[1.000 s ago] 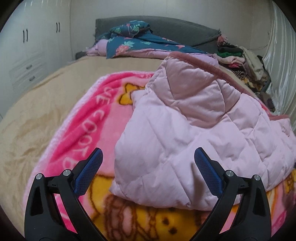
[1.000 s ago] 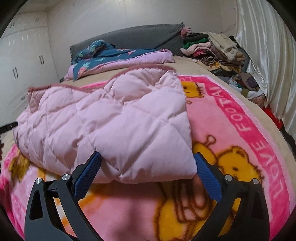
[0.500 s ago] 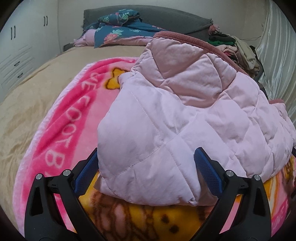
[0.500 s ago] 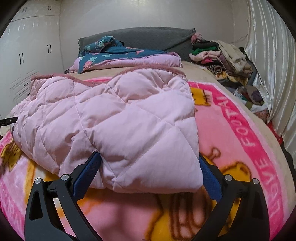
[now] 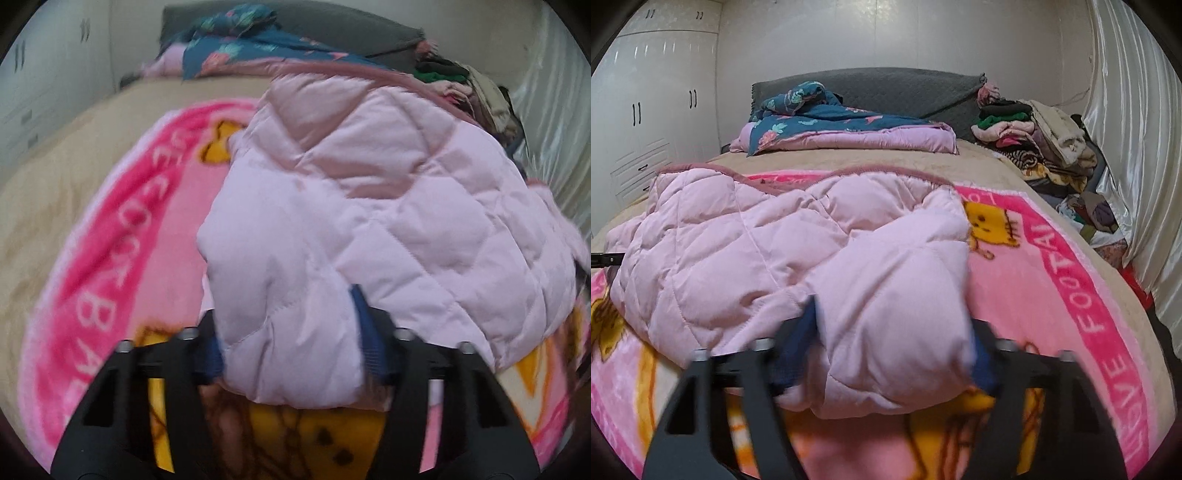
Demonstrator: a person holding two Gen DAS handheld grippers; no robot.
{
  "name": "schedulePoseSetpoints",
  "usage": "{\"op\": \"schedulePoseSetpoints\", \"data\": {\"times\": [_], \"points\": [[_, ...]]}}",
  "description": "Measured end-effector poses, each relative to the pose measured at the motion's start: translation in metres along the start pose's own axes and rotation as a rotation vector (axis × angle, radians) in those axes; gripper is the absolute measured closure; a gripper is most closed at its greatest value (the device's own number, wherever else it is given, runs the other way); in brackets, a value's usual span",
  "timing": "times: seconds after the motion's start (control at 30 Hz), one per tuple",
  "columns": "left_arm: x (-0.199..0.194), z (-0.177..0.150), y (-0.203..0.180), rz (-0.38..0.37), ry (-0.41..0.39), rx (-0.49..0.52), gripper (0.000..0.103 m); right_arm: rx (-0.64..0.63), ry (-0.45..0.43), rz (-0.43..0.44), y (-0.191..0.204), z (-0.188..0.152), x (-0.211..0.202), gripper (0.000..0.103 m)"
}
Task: Fold large clothes
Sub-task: 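Grasp the jacket edge with the left gripper and lift it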
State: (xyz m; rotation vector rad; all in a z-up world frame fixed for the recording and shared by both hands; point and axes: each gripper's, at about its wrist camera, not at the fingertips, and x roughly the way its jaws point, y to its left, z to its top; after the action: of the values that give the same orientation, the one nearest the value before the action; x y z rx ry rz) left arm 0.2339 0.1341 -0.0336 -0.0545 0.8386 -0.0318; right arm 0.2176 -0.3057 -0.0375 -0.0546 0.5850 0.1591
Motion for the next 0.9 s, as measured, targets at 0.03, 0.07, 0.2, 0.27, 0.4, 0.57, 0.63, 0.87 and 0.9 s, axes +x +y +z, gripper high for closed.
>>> {"op": "schedulePoseSetpoints", "data": {"times": [0.03, 0.07, 0.2, 0.27, 0.4, 0.57, 0.63, 0.87, 0.9], "points": [[-0.001, 0.002, -0.005, 0.018, -0.007, 0.029, 0.069, -0.003, -0.012, 0.004, 0.001, 0.001, -0.001, 0.059], [-0.004, 0.005, -0.013, 0.049, -0.021, 0.072, 0.071, -0.009, -0.028, 0.002, 0.003, 0.004, -0.002, 0.062], [-0.01, 0.022, -0.014, 0.071, -0.073, 0.061, 0.076, -0.004, -0.058, -0.004, 0.002, 0.023, 0.0, 0.068], [-0.011, 0.033, -0.008, 0.054, -0.106, 0.022, 0.076, 0.008, -0.07, -0.009, 0.0, 0.037, 0.006, 0.069], [-0.004, 0.05, -0.004, 0.067, -0.134, -0.005, 0.076, 0.007, -0.067, -0.051, 0.0, 0.068, 0.036, 0.072], [0.014, 0.062, -0.005, 0.104, -0.131, -0.004, 0.076, -0.028, -0.017, -0.129, 0.009, 0.093, 0.086, 0.074], [0.022, 0.066, -0.003, 0.106, -0.129, -0.011, 0.076, -0.026, 0.015, -0.168, 0.012, 0.099, 0.108, 0.075], [0.038, 0.074, -0.002, 0.125, -0.121, -0.012, 0.075, 0.006, 0.078, -0.251, 0.014, 0.099, 0.154, 0.076], [0.042, 0.074, -0.003, 0.131, -0.115, -0.01, 0.073, 0.01, 0.093, -0.259, 0.013, 0.097, 0.16, 0.076]]}}
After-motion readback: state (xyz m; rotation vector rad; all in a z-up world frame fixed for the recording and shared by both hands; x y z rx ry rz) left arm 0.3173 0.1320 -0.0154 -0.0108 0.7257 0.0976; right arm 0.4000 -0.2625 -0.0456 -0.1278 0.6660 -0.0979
